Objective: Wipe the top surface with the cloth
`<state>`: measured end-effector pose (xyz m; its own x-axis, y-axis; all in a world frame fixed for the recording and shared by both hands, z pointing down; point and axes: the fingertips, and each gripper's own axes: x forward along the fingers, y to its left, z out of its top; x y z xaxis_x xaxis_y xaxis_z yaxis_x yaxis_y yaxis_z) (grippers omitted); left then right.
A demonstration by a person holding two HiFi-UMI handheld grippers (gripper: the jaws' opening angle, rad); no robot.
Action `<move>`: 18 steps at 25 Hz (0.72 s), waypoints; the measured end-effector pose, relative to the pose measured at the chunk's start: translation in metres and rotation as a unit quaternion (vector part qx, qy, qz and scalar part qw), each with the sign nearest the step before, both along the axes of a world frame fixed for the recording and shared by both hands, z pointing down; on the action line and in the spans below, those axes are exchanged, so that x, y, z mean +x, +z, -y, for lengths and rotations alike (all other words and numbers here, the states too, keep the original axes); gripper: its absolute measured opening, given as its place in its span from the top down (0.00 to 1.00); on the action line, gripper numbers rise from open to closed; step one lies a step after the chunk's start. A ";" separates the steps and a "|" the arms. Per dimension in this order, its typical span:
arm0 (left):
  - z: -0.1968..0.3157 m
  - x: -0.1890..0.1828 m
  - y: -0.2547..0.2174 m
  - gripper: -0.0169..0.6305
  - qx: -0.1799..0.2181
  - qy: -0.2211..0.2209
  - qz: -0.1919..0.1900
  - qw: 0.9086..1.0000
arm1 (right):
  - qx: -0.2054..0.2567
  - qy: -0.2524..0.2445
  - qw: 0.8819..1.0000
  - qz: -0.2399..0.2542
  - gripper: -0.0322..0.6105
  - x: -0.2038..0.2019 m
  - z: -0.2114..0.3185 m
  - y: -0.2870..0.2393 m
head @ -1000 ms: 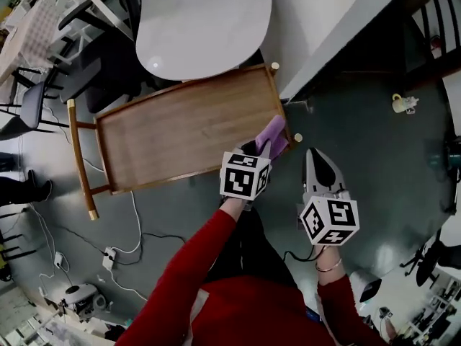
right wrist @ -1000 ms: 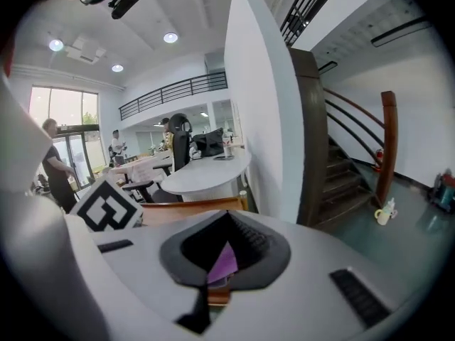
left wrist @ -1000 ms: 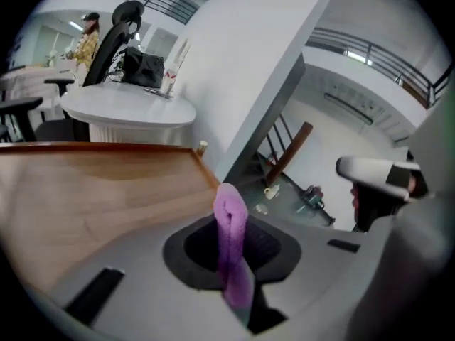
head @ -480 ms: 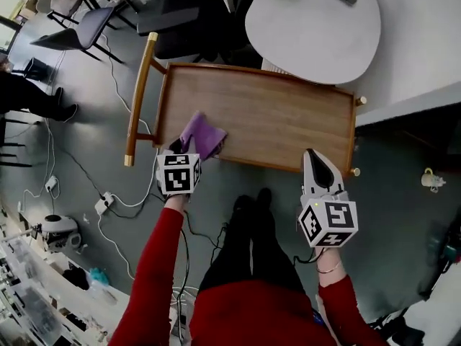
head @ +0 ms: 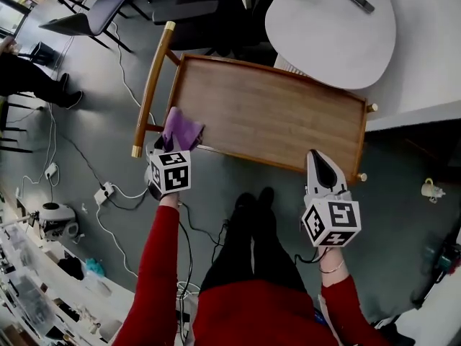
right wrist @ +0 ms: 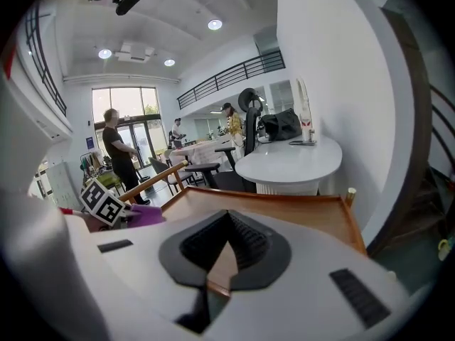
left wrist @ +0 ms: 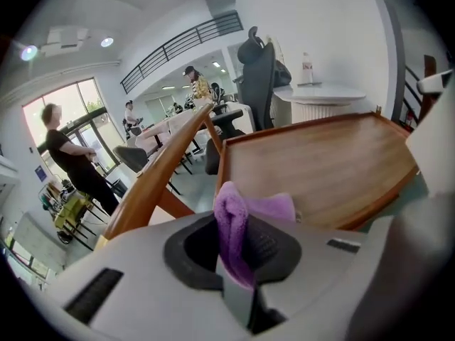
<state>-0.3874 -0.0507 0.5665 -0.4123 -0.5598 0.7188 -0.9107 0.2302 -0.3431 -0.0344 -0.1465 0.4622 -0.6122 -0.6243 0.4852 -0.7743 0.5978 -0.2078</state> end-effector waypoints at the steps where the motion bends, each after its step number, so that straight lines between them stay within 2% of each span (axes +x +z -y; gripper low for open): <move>1: 0.000 -0.002 0.002 0.90 -0.003 -0.002 0.003 1.000 | -0.001 0.000 1.000 0.000 0.93 0.000 0.000 0.002; 5: -0.003 -0.015 0.005 0.90 -0.007 -0.017 0.012 1.000 | 0.000 0.007 1.000 0.001 0.93 0.002 0.000 0.007; 7: 0.000 -0.016 -0.007 0.90 0.007 -0.015 0.016 1.000 | 0.004 0.016 1.000 0.004 0.93 0.005 0.002 0.005; 9: 0.008 -0.008 -0.030 0.90 0.043 0.001 0.017 0.999 | 0.010 0.027 1.000 0.008 0.93 0.008 0.007 0.002; 11: 0.018 0.004 -0.065 0.90 0.103 0.020 0.014 0.994 | 0.020 0.040 0.999 0.013 0.93 0.012 0.011 -0.005; 13: 0.028 0.017 -0.108 0.90 0.176 0.041 0.009 0.983 | 0.034 0.054 0.998 0.019 0.93 0.018 0.013 -0.017; 15: 0.040 0.035 -0.149 0.90 0.242 0.069 0.001 0.968 | 0.049 0.066 0.996 0.025 0.93 0.025 0.015 -0.031; 18: 0.055 0.071 -0.194 0.90 0.309 0.113 -0.015 0.944 | 0.071 0.078 0.994 0.032 0.93 0.034 0.015 -0.049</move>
<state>-0.3161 -0.1058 0.3723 -0.2172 -0.9474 0.2351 -0.9675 0.1770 -0.1804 0.0000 -0.1617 0.4134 -0.5298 -0.7733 0.3482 -0.8475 0.4985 -0.1823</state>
